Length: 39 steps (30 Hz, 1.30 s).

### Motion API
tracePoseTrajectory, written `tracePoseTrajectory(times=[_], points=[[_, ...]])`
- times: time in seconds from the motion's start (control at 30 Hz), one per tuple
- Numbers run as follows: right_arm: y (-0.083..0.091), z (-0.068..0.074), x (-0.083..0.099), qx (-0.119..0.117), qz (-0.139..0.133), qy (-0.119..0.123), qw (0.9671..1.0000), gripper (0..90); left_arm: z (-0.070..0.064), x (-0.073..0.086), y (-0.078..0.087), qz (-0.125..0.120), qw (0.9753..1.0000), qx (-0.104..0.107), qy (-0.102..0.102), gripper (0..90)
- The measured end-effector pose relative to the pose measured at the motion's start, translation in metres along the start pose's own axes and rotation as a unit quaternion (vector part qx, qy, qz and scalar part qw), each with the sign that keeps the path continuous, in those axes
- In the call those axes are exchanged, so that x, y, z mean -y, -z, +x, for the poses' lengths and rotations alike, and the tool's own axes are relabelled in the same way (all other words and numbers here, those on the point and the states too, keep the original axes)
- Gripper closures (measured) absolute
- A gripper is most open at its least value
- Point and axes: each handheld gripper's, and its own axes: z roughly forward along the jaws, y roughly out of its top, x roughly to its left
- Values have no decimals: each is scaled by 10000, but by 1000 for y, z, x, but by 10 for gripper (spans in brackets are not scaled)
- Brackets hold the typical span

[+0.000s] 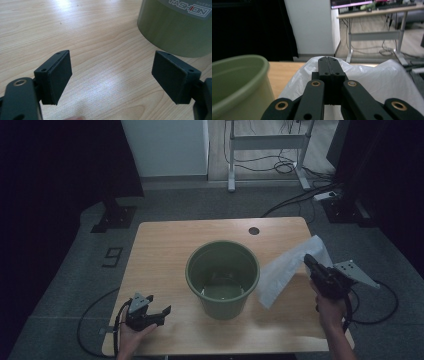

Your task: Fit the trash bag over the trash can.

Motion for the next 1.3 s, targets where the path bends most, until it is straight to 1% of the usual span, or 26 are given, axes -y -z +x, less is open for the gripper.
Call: tracePoseTrajectory(times=[0.07, 0.1, 0.13, 0.17, 0.2, 0.23, 0.27, 0.33, 0.4, 0.43, 0.47, 0.53, 0.57, 0.6, 0.67, 0.7, 0.73, 0.77, 0.8, 0.83, 0.87, 0.93, 1.3], points=[[4, 4, -9, -38, -94, 37, 9999, 893, 0, 0, 0, -6, 10000, 3, 0, 161], [4, 4, -9, -38, -94, 37, 9999, 893, 0, 0, 0, -6, 10000, 3, 0, 161], [8, 8, -19, -81, -197, 63, 9998, 893, 0, 0, 0, -3, 10000, 0, 1, 161], [8, 8, -19, -81, -197, 63, 9998, 893, 0, 0, 0, -3, 10000, 0, 1, 161], [10, 10, -23, -82, -237, 76, 9997, 893, 0, 0, 0, -3, 10000, 5, 4, 161], [12, 12, -30, -85, -309, 96, 9994, 893, 0, 0, 0, -2, 10000, 7, 4, 161], [16, 15, -42, -105, -438, 102, 9989, 893, 0, 0, -1, -4, 10000, 12, 4, 161], [18, 20, -53, -130, -543, 144, 9983, 893, 0, 0, -1, 5, 10000, 9, -8, 161], [19, 26, -63, -166, -616, 199, 9978, 893, -1, 0, -1, 7, 10000, 18, -9, 161], [19, 26, -63, -166, -616, 199, 9978, 893, -1, 0, -1, 7, 10000, 18, -9, 161], [19, 32, -72, -180, -682, 275, 9971, 894, -1, 0, -1, -21, 10000, 12, -1, 161], [19, 36, -80, -201, -740, 320, 9965, 893, 0, 0, 0, -55, 10000, -4, 11, 164], [19, 36, -80, -201, -740, 320, 9965, 893, 0, 0, 0, -55, 10000, -4, 11, 165], [19, 40, -90, -181, -842, 362, 9956, 894, 0, 0, 1, -72, 10000, -7, 17, 166], [19, 42, -97, -171, -904, 355, 9951, 893, 1, 0, 1, -71, 10000, 0, 27, 166], [19, 42, -97, -171, -904, 355, 9951, 893, 1, 0, 1, -71, 10000, 0, 27, 166], [19, 43, -105, -147, -975, 354, 9945, 893, 1, 0, 0, -66, 10000, 8, 22, 166], [19, 43, -105, -147, -975, 354, 9945, 893, 1, 0, 0, -66, 10000, 8, 22, 165], [18, 45, -114, -133, -1058, 317, 9938, 894, 0, 0, 0, -55, 10000, 15, 16, 166], [18, 45, -114, -133, -1058, 317, 9938, 894, 0, 0, 0, -55, 10000, 15, 16, 166], [18, 47, -121, -117, -1111, 347, 9931, 893, 0, 0, 0, -56, 10000, 25, 21, 165], [18, 49, -127, -105, -1167, 367, 9924, 894, 0, 0, 0, -59, 10000, 29, 25, 165], [16, 61, -156, -59, -1340, 453, 9899, 894, 0, 0, -1, -42, 10000, 65, 20, 165]])
